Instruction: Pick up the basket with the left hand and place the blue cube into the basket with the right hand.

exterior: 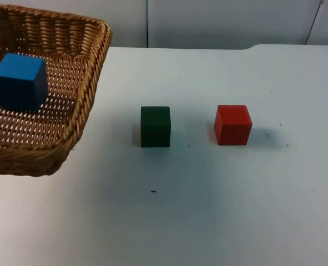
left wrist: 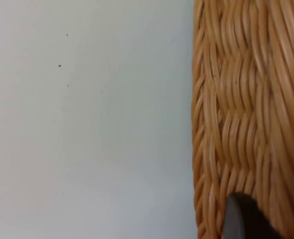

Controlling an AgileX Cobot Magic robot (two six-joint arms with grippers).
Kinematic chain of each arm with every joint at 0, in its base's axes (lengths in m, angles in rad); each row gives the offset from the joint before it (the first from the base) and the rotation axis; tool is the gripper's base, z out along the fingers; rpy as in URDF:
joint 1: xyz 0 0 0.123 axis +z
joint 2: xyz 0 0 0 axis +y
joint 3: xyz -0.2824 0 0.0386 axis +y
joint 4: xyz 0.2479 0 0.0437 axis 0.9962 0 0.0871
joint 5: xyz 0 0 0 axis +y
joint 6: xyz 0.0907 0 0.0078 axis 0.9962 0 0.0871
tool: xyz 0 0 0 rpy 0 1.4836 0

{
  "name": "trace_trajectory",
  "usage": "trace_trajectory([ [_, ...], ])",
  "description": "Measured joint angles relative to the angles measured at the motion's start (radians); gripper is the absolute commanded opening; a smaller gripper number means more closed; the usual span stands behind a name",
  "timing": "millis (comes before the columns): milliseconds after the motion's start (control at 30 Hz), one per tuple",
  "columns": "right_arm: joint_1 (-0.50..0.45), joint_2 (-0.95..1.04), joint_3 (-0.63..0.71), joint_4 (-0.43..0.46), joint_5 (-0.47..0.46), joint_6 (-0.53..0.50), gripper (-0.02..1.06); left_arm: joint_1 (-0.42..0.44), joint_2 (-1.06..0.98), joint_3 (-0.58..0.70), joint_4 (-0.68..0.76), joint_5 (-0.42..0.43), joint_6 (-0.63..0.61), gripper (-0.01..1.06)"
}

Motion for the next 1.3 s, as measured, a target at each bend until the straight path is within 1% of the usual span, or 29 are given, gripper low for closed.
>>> trace_trajectory([
  [67, 0.000, -0.058, 0.056, -0.009, 0.002, 0.000, 0.77, -0.008, 0.044, 0.000, -0.022, -0.017, 0.009, 0.00],
  [100, 0.000, -0.058, 0.056, -0.009, 0.002, 0.000, 0.77, -0.008, 0.044, 0.000, -0.022, -0.017, 0.009, 0.00],
  [167, 0.000, -0.116, 0.128, -0.016, -0.015, 0.000, 0.77, -0.008, 0.086, 0.000, -0.058, -0.031, 0.035, 0.00],
  [200, 0.000, -0.148, 0.173, -0.018, -0.028, 0.000, 0.77, -0.008, 0.107, 0.000, -0.073, -0.038, 0.056, 0.00],
  [233, 0.000, -0.194, 0.245, -0.022, -0.060, 0.000, 0.77, -0.008, 0.137, 0.000, -0.100, -0.042, 0.078, 0.00],
  [267, 0.000, -0.194, 0.245, -0.022, -0.060, 0.000, 0.76, -0.008, 0.137, 0.000, -0.100, -0.042, 0.078, 0.00],
  [400, 0.000, -0.330, 0.417, -0.029, -0.138, 0.000, 0.75, -0.008, 0.204, 0.000, -0.143, -0.066, 0.134, 0.00],
  [433, 0.000, -0.330, 0.417, -0.029, -0.138, 0.000, 0.75, -0.008, 0.204, 0.000, -0.143, -0.066, 0.134, 0.00],
  [600, 0.000, -0.497, 0.593, -0.030, -0.225, 0.020, 0.75, -0.008, 0.282, -0.040, -0.152, -0.078, 0.143, 0.00],
  [633, 0.000, -0.497, 0.593, -0.030, -0.225, 0.020, 0.75, -0.008, 0.282, -0.040, -0.152, -0.078, 0.143, 0.00],
  [733, 0.000, -0.577, 0.656, -0.030, -0.299, 0.038, 0.75, -0.008, 0.301, -0.061, -0.165, -0.078, 0.154, 0.00],
  [800, 0.000, -0.615, 0.671, -0.030, -0.324, 0.054, 0.75, -0.008, 0.303, -0.063, -0.169, -0.089, 0.167, 0.00],
  [1000, 0.000, -0.663, 0.677, -0.030, -0.330, 0.081, 0.75, -0.008, 0.321, -0.063, -0.178, -0.108, 0.186, 0.00],
  [1300, 0.000, -0.673, 0.679, -0.030, -0.296, 0.104, 0.75, -0.008, 0.424, -0.079, -0.215, -0.118, 0.230, 0.00],
])
